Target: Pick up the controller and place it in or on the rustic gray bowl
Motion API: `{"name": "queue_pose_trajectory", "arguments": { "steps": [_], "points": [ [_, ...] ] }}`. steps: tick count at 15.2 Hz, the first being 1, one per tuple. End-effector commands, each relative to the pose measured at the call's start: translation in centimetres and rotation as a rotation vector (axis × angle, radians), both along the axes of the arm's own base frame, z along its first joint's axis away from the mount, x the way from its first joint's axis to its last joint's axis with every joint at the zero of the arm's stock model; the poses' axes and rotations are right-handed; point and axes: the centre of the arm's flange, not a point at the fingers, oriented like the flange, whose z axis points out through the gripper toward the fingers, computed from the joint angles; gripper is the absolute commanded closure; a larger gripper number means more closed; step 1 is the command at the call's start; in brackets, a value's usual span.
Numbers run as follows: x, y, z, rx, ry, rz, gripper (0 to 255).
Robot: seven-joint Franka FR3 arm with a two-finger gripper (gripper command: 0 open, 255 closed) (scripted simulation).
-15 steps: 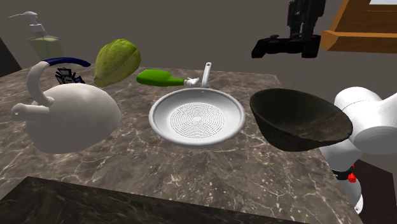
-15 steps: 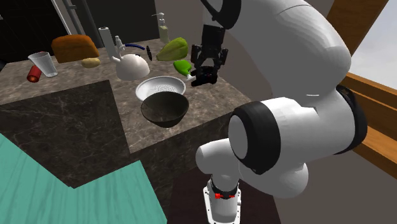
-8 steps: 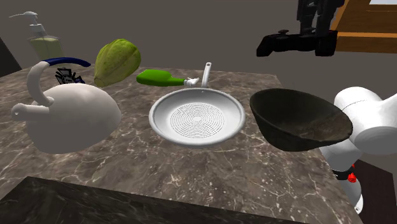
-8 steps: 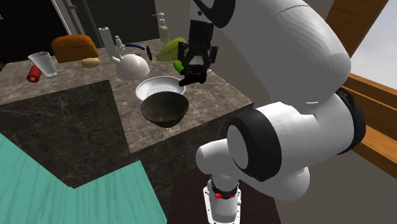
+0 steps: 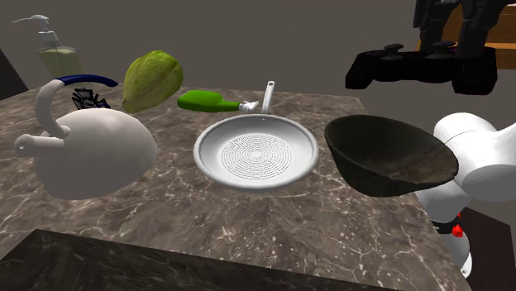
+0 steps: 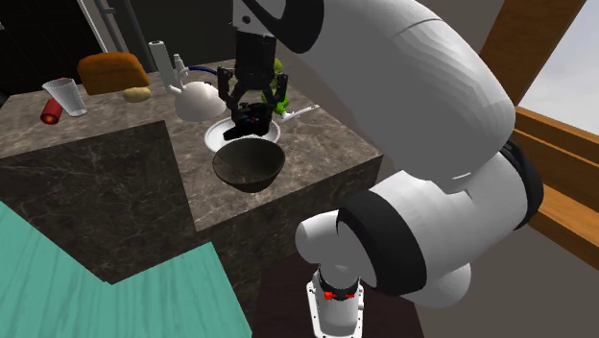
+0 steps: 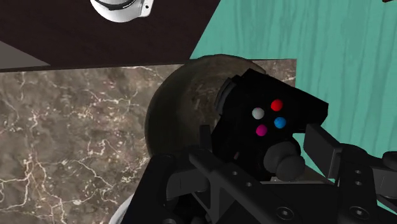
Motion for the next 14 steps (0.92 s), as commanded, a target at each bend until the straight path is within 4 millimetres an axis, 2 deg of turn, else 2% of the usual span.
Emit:
{"name": "queue_pose_trajectory", "arguments": {
  "steps": [1,14],
  "points": [
    [-0.6,1.5,-0.3,0.001,0.001,-0.001,255],
    [-0.6,1.5,-7.2,0.001,0.001,-0.001,255]
  ]
}}
